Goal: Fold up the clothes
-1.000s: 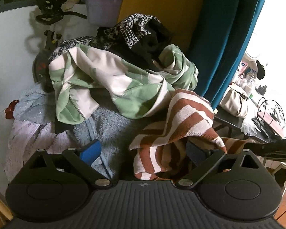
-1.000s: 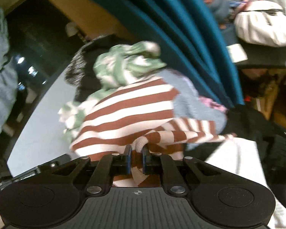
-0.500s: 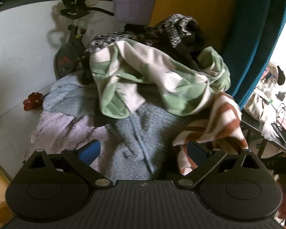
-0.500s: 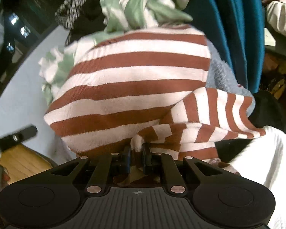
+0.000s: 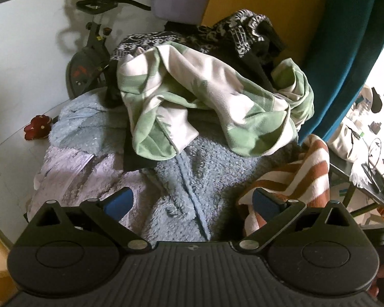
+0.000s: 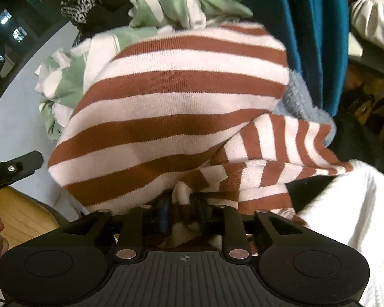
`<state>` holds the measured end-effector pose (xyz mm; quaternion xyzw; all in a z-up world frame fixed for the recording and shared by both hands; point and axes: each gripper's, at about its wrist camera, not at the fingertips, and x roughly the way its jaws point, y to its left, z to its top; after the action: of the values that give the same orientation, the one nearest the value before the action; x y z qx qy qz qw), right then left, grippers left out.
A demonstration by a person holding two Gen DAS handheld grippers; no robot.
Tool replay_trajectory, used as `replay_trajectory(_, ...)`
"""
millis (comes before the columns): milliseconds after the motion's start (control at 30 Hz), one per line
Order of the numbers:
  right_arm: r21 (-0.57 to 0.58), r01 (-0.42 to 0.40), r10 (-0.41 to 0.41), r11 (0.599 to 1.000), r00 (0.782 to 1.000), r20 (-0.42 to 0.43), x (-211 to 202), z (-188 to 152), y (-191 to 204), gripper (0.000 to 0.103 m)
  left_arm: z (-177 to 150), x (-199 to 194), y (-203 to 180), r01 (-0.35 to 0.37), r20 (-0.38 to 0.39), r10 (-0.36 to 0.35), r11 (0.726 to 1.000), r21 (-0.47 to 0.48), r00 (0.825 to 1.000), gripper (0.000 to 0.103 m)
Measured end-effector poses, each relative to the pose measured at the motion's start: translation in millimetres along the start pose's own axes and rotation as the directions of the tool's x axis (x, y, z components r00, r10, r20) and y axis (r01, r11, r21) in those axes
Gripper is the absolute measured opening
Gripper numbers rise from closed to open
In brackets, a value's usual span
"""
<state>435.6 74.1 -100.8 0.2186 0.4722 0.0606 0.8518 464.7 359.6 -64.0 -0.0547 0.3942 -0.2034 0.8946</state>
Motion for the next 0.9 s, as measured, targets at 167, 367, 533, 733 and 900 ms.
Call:
replay_trajectory(167, 0.036, 0.041, -0.043, 0.999, 0.996, 0.078, -28, -4, -8, 0.075, 2, 11, -13, 0.028, -0.032, -0.027, 0.999, 0.031, 0.999, 0.102)
replay_trajectory(367, 0.09, 0.086, -0.097, 0.992, 0.988, 0.122, -59, -12, -33, 0.078, 4, 21, -36, 0.06, -0.052, -0.056, 0.995, 0.075, 0.997, 0.102)
replay_trajectory(533, 0.172, 0.125, -0.147, 0.977, 0.981, 0.125, -73, -26, -63, 0.08, 4, 23, -50, 0.068, -0.057, -0.063, 0.993, 0.096, 0.996, 0.102)
replay_trajectory(733, 0.218, 0.259, -0.289, 0.941, 0.951, 0.115, -84, -51, -95, 0.092, 1, 18, -54, 0.054, -0.043, -0.05, 0.994, 0.098, 0.998, 0.102)
replay_trajectory(900, 0.285, 0.318, -0.35, 0.904, 0.934, 0.07, -93, -79, -124, 0.093, -3, 4, -53, 0.047, 0.003, -0.048, 0.996, 0.081, 0.999, 0.102)
